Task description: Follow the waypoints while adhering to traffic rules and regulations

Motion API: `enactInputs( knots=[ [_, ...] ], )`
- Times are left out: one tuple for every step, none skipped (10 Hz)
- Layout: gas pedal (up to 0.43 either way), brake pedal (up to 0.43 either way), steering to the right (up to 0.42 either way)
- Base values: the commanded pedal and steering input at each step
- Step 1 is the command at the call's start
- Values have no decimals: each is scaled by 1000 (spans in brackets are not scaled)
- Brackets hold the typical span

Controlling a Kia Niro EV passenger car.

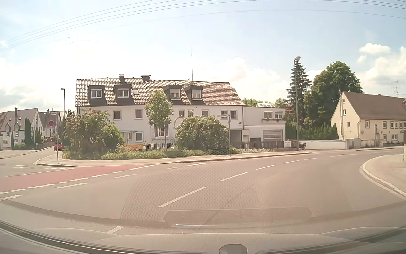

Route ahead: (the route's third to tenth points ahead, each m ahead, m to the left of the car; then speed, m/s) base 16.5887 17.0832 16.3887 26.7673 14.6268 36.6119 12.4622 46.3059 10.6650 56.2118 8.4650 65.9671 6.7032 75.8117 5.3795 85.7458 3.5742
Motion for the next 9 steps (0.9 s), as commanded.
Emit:
enactInputs(
  knots=[
    [0, 171, 126],
    [0, 171, 125],
    [0, 171, 122],
    [0, 171, 115],
    [0, 171, 106],
    [0, 171, 95],
    [0, 171, 83],
    [0, 171, 69],
    [0, 165, 55]
  ],
)
